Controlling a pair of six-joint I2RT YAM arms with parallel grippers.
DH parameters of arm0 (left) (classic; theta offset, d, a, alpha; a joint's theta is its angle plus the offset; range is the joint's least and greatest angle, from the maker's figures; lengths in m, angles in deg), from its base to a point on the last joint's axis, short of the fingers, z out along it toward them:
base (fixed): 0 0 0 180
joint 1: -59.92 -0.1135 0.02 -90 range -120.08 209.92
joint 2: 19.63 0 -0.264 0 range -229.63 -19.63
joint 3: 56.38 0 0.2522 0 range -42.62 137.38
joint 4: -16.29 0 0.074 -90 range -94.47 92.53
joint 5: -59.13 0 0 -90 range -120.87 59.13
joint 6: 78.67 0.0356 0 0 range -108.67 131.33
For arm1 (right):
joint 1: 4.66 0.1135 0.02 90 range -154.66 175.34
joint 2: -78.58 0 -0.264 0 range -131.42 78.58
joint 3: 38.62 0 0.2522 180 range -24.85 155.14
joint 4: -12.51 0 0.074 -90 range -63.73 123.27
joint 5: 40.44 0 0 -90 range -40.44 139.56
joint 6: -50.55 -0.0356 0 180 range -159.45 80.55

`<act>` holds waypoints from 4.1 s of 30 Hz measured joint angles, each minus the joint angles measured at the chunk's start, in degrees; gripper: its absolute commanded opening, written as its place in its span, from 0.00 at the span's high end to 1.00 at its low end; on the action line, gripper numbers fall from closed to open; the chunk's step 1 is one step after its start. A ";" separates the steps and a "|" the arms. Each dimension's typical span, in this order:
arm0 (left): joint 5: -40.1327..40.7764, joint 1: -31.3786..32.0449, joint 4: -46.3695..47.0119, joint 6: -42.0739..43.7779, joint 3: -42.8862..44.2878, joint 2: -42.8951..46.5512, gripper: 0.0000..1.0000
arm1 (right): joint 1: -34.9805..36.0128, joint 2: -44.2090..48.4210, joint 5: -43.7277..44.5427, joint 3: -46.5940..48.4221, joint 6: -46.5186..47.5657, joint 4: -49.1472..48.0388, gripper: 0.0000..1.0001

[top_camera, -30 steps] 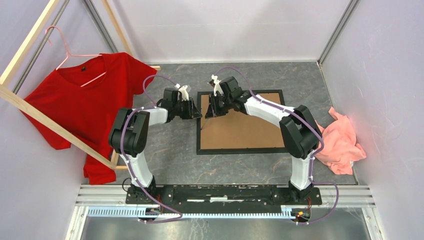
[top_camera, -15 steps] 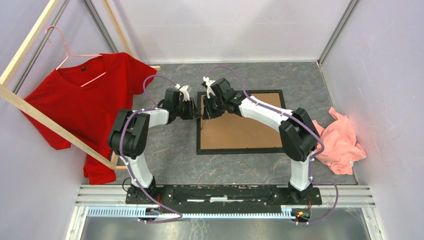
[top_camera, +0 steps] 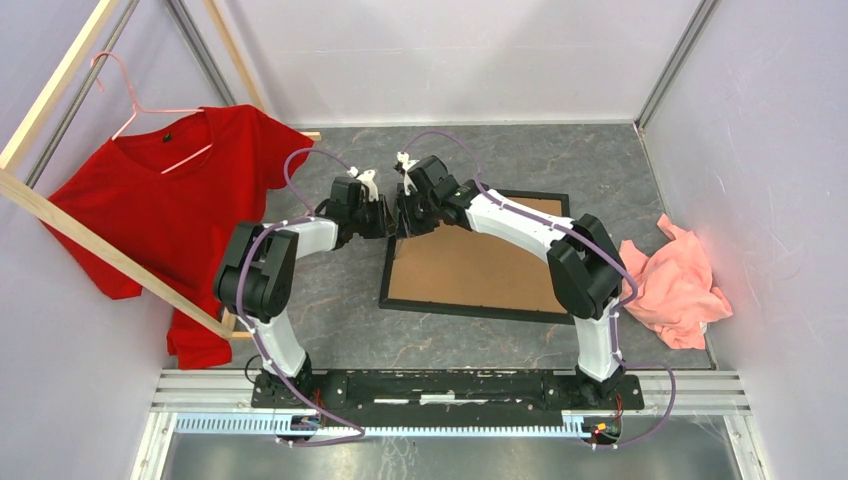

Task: Take the photo out of the frame
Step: Release the photo frame item from the photo frame, then adjust the screwdriver.

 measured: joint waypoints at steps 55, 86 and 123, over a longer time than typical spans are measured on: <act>-10.51 -1.16 -17.40 -2.67 0.70 8.33 0.67 | -49.81 31.76 -8.76 -38.36 10.21 -19.76 1.00; -43.78 8.87 -25.97 18.43 35.12 -1.73 0.00 | -42.36 28.85 -44.00 -42.62 -22.51 -55.32 1.00; -54.66 14.38 -27.85 20.90 33.29 -1.42 0.67 | -40.37 32.44 -54.01 -50.56 -31.98 -73.07 1.00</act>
